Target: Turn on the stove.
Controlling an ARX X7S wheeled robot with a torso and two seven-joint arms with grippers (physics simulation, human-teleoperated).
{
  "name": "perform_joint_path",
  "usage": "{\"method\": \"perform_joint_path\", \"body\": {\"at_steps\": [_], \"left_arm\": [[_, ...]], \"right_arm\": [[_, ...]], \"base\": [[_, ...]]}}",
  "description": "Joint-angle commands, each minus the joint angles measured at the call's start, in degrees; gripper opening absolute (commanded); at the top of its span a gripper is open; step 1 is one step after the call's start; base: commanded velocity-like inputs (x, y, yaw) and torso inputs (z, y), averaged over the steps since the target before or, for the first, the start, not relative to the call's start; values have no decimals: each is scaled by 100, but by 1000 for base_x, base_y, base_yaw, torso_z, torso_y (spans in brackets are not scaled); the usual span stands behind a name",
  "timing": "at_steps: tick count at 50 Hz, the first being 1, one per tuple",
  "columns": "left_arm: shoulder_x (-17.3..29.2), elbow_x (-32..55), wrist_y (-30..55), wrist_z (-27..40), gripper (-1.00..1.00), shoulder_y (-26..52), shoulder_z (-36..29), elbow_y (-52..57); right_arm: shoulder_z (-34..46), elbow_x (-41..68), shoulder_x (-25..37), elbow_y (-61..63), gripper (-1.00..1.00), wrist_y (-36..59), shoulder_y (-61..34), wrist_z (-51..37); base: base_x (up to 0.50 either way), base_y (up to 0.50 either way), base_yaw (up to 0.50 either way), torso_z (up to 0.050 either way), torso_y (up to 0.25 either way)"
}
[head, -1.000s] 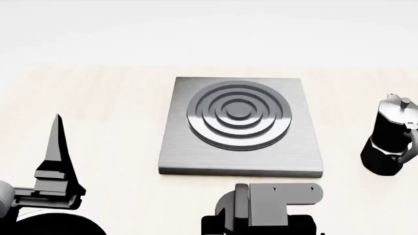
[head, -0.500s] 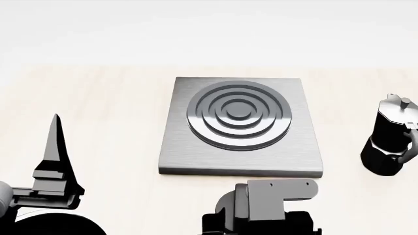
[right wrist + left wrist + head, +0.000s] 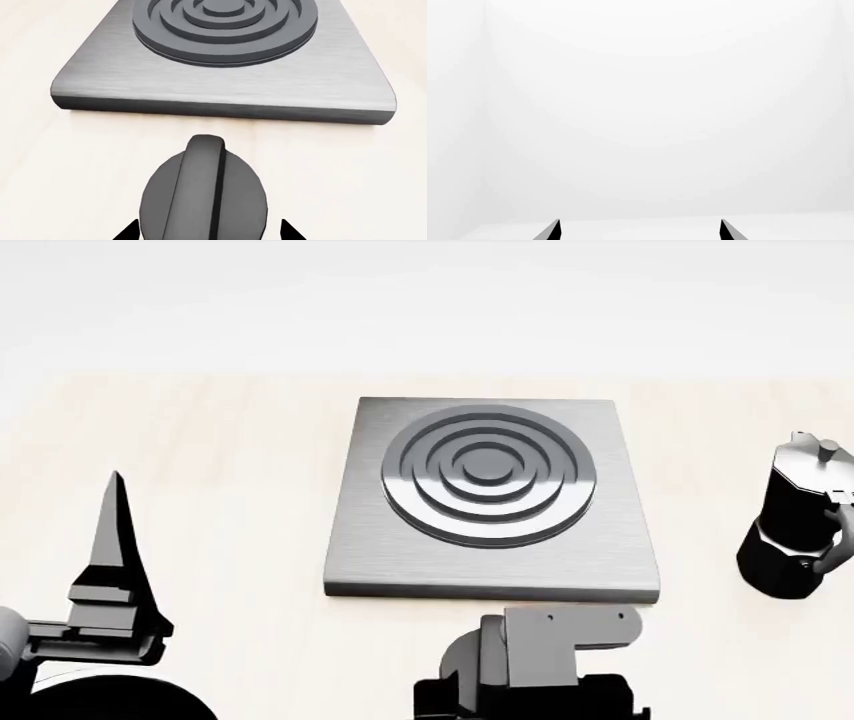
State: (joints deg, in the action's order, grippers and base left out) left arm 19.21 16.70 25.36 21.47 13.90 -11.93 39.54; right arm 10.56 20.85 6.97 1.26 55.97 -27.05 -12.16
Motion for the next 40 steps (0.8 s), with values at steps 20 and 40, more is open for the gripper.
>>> {"method": "perform_joint_path", "body": {"at_steps": [20,40], "left_arm": [[48,64,7,68,100,-4,-27,47],[78,66,-57,87,100,-1,-60,-18]], "right_arm": [[128,44,32,-617,100,-361,-66,43],[-132,-74,62,-581,100,-647,115,-503]], "base": [[0,0,0,0,0],[0,0,0,0,0]]}}
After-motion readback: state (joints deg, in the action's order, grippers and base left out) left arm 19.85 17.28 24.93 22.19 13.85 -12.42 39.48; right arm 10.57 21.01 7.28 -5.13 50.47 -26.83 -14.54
